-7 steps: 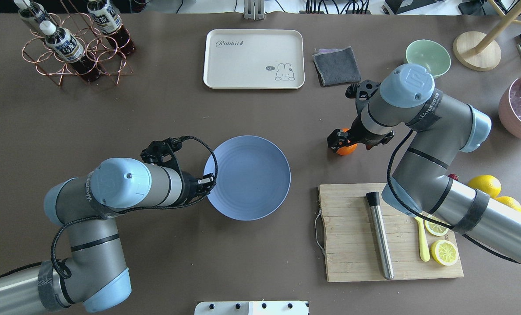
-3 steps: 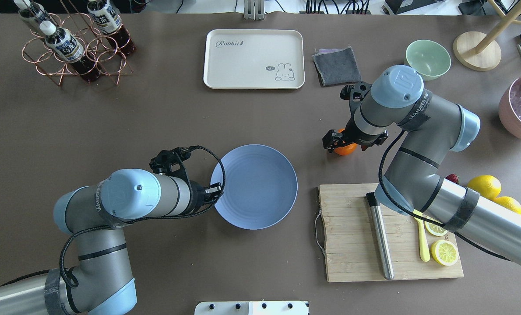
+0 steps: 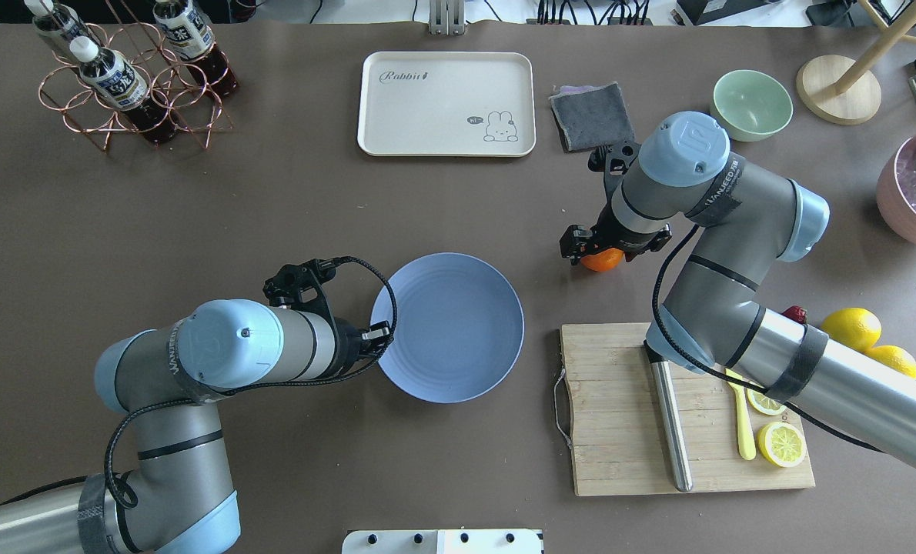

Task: Pick orange to plate
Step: 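Lift the orange with the right gripper and move it over the plate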

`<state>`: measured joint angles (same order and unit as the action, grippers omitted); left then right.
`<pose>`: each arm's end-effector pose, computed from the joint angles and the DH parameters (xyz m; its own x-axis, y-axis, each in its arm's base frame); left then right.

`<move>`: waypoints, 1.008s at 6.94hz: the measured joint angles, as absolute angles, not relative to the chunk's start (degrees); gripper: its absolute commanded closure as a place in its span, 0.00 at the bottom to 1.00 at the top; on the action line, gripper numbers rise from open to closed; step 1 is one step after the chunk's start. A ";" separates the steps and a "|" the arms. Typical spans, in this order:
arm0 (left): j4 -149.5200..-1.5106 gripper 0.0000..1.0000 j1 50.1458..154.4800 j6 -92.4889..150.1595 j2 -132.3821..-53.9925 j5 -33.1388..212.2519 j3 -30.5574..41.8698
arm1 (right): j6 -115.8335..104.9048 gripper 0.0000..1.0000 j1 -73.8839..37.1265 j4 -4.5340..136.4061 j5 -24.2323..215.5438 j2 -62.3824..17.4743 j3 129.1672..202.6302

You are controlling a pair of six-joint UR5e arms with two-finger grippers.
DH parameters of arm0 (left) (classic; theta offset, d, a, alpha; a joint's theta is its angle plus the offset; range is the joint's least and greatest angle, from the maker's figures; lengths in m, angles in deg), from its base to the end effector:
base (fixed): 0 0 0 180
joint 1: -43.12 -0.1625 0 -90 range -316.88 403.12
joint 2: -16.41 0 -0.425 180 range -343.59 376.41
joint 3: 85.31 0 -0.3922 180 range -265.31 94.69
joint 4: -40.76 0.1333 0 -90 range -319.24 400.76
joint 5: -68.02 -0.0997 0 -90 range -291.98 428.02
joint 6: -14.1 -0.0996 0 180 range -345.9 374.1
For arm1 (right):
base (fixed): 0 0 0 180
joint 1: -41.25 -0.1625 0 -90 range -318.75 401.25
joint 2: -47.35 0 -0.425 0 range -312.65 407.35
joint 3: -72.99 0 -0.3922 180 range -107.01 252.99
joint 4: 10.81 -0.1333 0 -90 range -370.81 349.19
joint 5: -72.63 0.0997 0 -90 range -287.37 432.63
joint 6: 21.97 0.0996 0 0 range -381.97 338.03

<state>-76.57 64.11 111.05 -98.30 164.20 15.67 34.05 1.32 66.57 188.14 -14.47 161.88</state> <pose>0.5440 -0.3400 0.2759 0.3882 -0.2778 -0.8787 0.3158 0.9358 -0.1563 -0.4665 -0.5084 0.3641 0.6952 -0.0759 0.7148 0.0243 0.9963 0.0821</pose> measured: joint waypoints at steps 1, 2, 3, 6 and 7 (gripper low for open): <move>-76.57 0.45 64.07 111.05 -98.31 164.01 15.71 | 33.85 0.16 1.30 66.53 187.47 -14.15 161.46; -76.57 0.36 64.05 111.05 -98.35 163.95 15.74 | 33.73 0.33 1.25 66.46 186.50 -14.00 160.99; -76.57 0.26 64.04 111.05 -98.37 163.92 15.75 | 33.85 0.77 1.16 66.40 185.72 -13.82 160.67; -76.57 0.24 64.54 110.51 -97.82 164.19 16.84 | 35.57 1.00 0.44 66.71 186.24 -12.16 161.69; -76.54 0.24 66.46 108.52 -95.90 165.63 18.57 | 39.15 1.00 0.79 67.01 187.58 -10.32 163.38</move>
<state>-76.54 66.46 108.52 -95.90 165.63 18.57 39.15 0.79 67.01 187.58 -10.32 163.38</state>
